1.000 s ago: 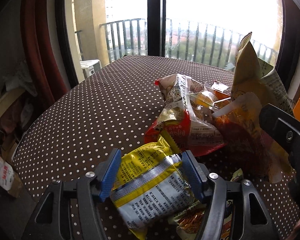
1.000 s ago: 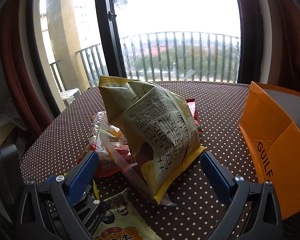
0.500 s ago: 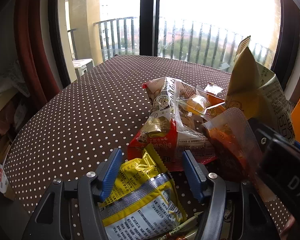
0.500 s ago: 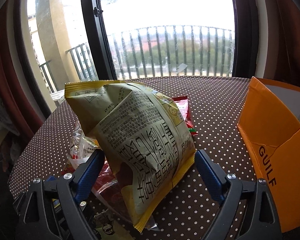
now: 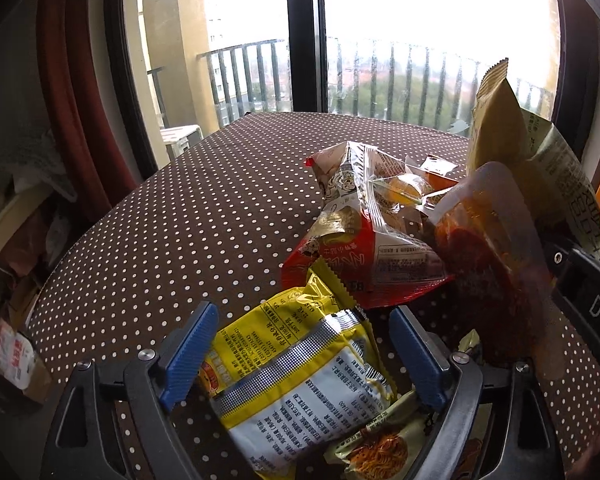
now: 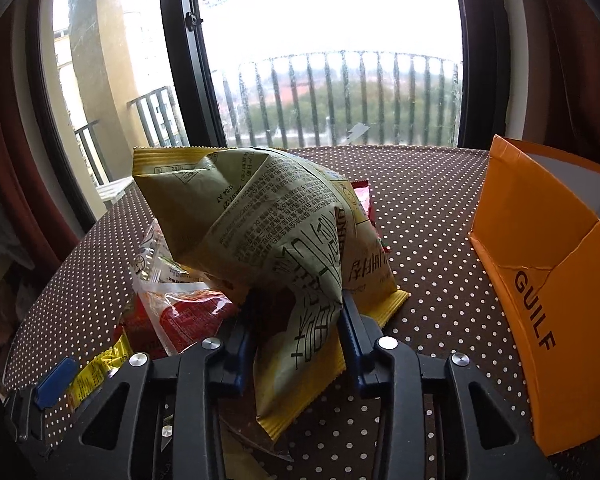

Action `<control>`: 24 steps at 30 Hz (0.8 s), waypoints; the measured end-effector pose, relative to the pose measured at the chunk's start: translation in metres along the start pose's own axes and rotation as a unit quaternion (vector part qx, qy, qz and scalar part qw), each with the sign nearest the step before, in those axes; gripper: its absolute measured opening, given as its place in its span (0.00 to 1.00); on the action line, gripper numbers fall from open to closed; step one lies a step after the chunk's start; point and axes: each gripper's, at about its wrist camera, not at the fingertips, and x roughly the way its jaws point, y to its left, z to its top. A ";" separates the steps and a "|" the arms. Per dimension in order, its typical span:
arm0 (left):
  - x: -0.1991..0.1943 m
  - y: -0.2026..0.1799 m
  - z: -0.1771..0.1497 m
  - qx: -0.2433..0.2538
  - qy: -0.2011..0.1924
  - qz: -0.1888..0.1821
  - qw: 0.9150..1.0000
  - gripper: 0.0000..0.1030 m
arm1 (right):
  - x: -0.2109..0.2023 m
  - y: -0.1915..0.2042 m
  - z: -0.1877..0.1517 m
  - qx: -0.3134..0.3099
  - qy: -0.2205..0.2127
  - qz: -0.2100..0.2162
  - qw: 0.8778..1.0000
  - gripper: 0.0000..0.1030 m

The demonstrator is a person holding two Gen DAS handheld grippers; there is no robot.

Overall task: Organize snacks
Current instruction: 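Lift the yellow chip bags with both tools and carry them toward the box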

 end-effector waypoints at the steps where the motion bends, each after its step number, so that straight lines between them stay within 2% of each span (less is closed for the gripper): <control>1: -0.001 0.001 -0.002 0.000 0.001 0.002 1.000 0.86 | -0.003 0.001 0.000 0.000 -0.005 0.000 1.000 0.37; 4: -0.003 0.003 -0.007 -0.002 0.002 0.004 1.000 0.88 | -0.006 0.003 -0.003 -0.003 -0.007 0.004 1.000 0.36; 9: -0.006 0.012 -0.018 -0.017 0.011 0.006 1.000 0.97 | -0.007 0.006 -0.007 -0.014 -0.010 0.009 1.000 0.36; 12: -0.004 0.016 -0.021 -0.026 0.014 0.005 1.000 0.99 | -0.007 0.006 -0.008 -0.023 -0.013 0.007 1.000 0.36; 19: 0.000 0.016 -0.024 -0.034 0.023 0.004 0.999 1.00 | -0.010 0.004 -0.009 -0.030 -0.015 0.002 0.999 0.36; 24: 0.000 0.011 -0.021 -0.035 0.027 -0.012 0.999 0.85 | -0.011 0.004 -0.008 -0.031 -0.015 0.002 0.999 0.36</control>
